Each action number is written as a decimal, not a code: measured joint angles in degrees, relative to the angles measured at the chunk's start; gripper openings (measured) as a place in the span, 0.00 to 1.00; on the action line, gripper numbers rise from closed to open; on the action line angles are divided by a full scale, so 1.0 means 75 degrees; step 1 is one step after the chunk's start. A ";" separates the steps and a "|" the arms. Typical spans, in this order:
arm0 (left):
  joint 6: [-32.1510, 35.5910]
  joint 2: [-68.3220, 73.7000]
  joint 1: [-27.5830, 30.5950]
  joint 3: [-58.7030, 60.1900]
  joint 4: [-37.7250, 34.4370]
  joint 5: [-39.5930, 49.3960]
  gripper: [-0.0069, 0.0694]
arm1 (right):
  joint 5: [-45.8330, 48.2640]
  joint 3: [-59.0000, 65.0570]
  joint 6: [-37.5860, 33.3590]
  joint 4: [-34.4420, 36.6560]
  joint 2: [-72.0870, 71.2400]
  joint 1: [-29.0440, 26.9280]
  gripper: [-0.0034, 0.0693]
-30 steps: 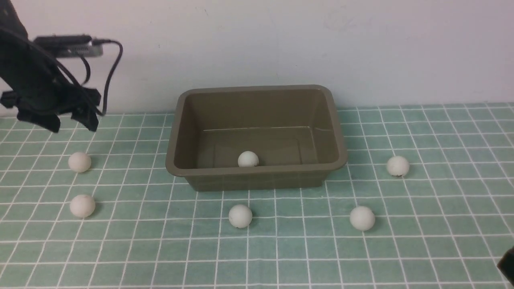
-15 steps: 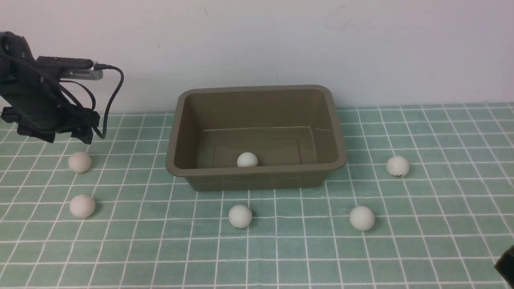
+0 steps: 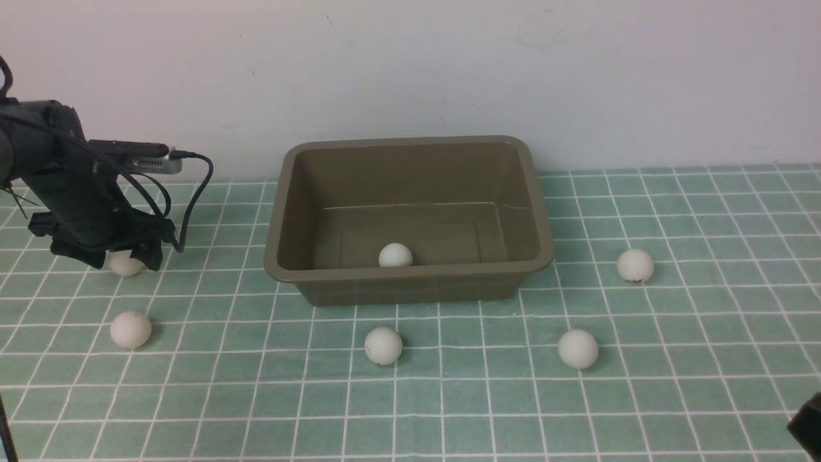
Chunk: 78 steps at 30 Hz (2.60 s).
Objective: Put the table tennis balls in the box on the green coffee tablecloth.
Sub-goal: 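Reach for and grasp a ping pong ball on the table beside the basket, then drop the ball into the bin, then reach for and grasp a ping pong ball on the table beside the basket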
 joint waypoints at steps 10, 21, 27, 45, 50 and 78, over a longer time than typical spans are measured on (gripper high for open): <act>-0.0200 0.0015 0.0000 -0.1187 0.0185 0.1911 0.54 | 0.0000 0.0000 0.0000 -0.0007 0.0000 0.0000 0.02; 0.0190 -0.0298 -0.0890 -0.3765 -0.2430 0.3807 0.54 | 0.0000 0.0000 -0.0361 -0.0030 0.0000 0.0000 0.02; 0.0715 -0.0167 -0.2086 -0.3801 -0.3105 0.3821 0.54 | 0.0000 0.0000 -0.0401 -0.0030 0.0000 0.0000 0.02; 0.0805 0.0681 -0.3944 -0.3905 -0.0846 0.3668 0.82 | 0.0009 0.0000 -0.0401 -0.0023 0.0000 0.0000 0.02; 0.0685 0.0152 -0.3822 -0.3957 -0.0412 0.3824 0.83 | 0.0035 0.0000 -0.0401 -0.0023 0.0000 0.0000 0.02; -0.0209 -0.4158 -0.1519 0.3984 0.0924 0.0122 0.72 | 0.0044 0.0000 -0.0578 -0.0319 0.0000 0.0000 0.02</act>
